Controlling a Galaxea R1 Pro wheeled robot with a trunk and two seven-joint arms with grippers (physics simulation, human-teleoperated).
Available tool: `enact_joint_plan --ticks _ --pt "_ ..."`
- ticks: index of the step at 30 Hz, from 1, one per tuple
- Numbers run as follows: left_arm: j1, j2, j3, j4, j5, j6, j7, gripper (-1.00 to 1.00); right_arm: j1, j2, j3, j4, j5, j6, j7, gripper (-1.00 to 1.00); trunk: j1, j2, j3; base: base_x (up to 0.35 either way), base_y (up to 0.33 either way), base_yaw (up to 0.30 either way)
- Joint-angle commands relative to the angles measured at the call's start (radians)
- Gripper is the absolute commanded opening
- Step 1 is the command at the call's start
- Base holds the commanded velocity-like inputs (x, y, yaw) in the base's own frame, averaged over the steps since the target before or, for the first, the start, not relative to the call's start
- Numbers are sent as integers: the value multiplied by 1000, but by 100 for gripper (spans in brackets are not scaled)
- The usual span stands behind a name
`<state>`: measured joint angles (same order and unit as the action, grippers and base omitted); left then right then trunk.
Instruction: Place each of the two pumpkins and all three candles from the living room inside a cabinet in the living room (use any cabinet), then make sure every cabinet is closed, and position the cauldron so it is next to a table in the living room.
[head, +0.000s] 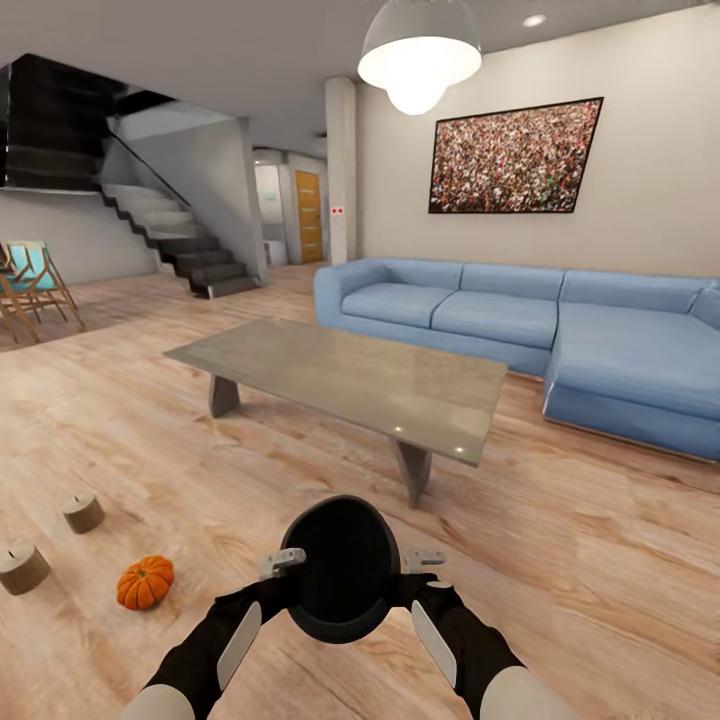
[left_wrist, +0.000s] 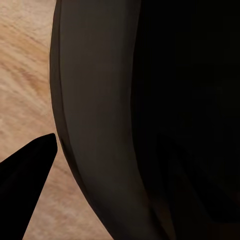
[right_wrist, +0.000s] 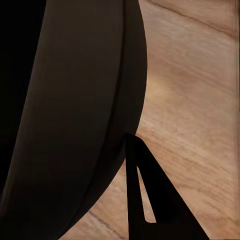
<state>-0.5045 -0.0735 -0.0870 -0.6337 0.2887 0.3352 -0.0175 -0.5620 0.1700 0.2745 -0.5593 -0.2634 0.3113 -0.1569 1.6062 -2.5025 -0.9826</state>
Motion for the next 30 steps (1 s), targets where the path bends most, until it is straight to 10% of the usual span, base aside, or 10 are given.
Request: enact_joint_plan --ticks 1,30 --pt "0 7 -2 -1 -5 5 1 -100 -1 -1 15 -67 -24 2 -8 -100 0 -1 0 0 164 -194" --pt "0 6 -2 -1 -5 5 1 -100 -2 -3 15 -68 -24 2 -9 -100 0 -1 27 90 74 -231"
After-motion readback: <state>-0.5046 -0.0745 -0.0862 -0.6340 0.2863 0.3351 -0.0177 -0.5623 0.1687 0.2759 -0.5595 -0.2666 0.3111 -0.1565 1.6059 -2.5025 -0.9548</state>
